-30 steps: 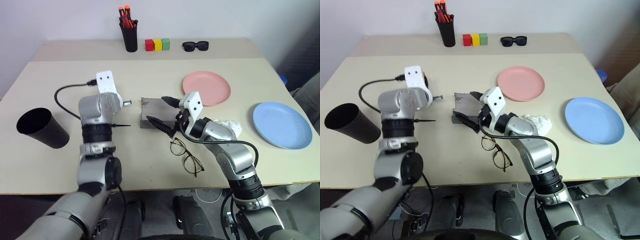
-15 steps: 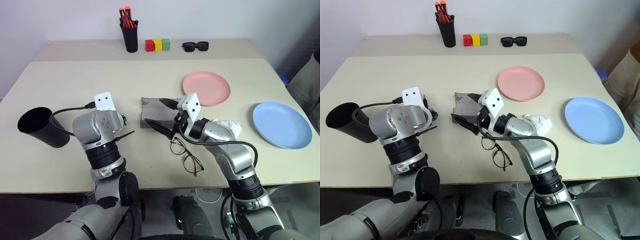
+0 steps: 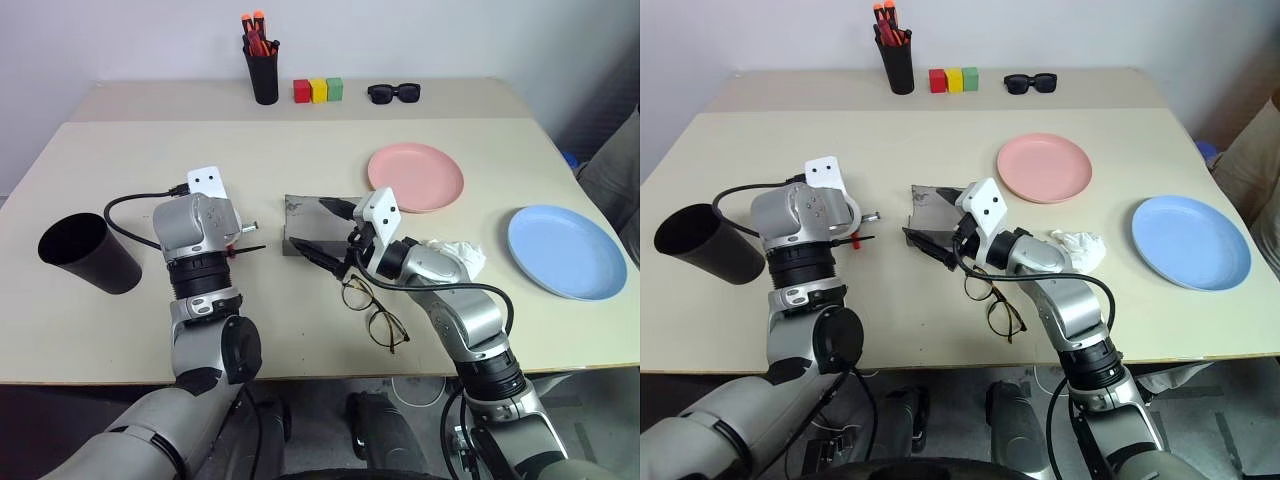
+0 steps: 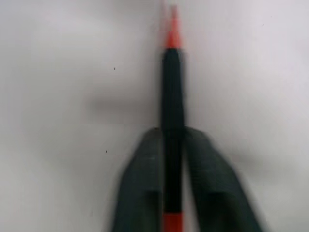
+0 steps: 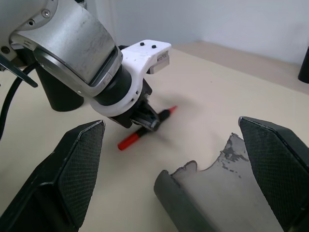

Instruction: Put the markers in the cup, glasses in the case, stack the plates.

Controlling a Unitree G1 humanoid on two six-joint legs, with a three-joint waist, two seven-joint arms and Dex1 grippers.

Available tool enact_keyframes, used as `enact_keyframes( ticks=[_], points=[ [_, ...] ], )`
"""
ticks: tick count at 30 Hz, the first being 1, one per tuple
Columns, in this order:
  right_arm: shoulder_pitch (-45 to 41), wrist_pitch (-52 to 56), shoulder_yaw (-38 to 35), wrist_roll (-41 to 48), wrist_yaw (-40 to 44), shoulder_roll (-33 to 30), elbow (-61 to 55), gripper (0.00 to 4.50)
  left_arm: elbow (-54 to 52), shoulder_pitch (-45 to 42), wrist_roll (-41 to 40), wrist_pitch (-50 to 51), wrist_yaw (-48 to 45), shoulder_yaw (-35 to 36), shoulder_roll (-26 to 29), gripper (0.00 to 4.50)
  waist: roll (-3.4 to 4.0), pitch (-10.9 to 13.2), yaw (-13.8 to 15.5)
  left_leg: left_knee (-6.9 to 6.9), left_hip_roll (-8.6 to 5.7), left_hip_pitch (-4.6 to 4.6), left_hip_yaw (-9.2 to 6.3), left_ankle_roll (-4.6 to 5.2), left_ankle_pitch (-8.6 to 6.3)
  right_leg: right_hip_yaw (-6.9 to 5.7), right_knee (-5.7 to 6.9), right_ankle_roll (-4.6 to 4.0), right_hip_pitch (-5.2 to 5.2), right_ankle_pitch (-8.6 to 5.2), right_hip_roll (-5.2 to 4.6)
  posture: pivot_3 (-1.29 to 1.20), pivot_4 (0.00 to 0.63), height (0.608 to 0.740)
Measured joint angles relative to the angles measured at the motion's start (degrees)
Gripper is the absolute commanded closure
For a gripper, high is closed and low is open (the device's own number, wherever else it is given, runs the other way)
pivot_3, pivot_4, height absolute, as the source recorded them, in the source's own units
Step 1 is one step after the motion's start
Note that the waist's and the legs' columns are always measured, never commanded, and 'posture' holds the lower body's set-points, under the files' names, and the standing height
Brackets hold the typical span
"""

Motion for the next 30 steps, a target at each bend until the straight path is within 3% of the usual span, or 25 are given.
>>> enact_keyframes(
  ticks=[2,6,10,15,23,30],
  points=[
    [0.1,0.0,0.0,0.0,-0.1,0.0,0.0,0.0,-1.6,1.1,-0.5,-2.2,-0.4,0.5,-1.0,4.45,0.0,0.0,0.1,0.0,0.0,0.0,0.01,0.0,0.0,0.0,0.0,0.0,0.0,0.0,-0.02,0.0,0.15,0.74],
    [0.2,0.0,0.2,0.0,-0.1,-0.1,0.0,0.0,-8.7,7.3,-0.7,-15.7,-5.8,-5.9,-0.3,4.45,-0.01,0.0,0.1,-0.03,0.01,-0.04,0.01,-0.04,0.01,0.01,0.0,-0.01,-0.06,0.01,-0.01,0.0,0.15,0.74],
    [0.2,1.2,0.1,2.2,2.0,-0.2,-0.5,0.0,-19.9,12.6,-1.7,-32.0,-13.9,-11.9,4.9,4.45,0.01,0.0,-0.4,-0.1,0.04,-0.01,0.1,-0.04,0.01,0.08,-0.02,-0.02,-0.07,0.01,-0.02,0.0,0.15,0.74],
    [0.2,3.6,0.1,8.4,9.2,-2.8,-4.6,0.0,-30.2,22.6,2.1,-48.3,-12.1,-10.2,10.4,4.45,0.01,0.0,-0.3,-0.08,0.06,0.0,0.1,-0.01,0.0,0.09,-0.03,-0.03,-0.07,0.01,0.0,0.0,0.15,0.74],
    [-0.5,4.1,0.3,10.1,13.1,-3.5,-4.2,0.0,-39.6,37.5,7.4,-54.5,-6.1,-3.0,11.6,4.45,-0.02,0.0,0.7,0.06,0.05,0.0,0.1,0.03,-0.01,0.07,-0.08,-0.04,0.04,0.01,0.01,0.0,0.15,0.74],
    [-2.1,2.3,1.6,8.8,14.9,-2.9,-1.0,0.0,-40.3,42.4,7.3,-56.1,-4.3,-2.8,8.3,4.45,-0.07,0.0,1.3,0.08,0.07,0.01,0.07,0.03,-0.01,0.03,-0.22,-0.04,0.14,0.0,0.03,0.0,0.15,0.74]
  ],
)
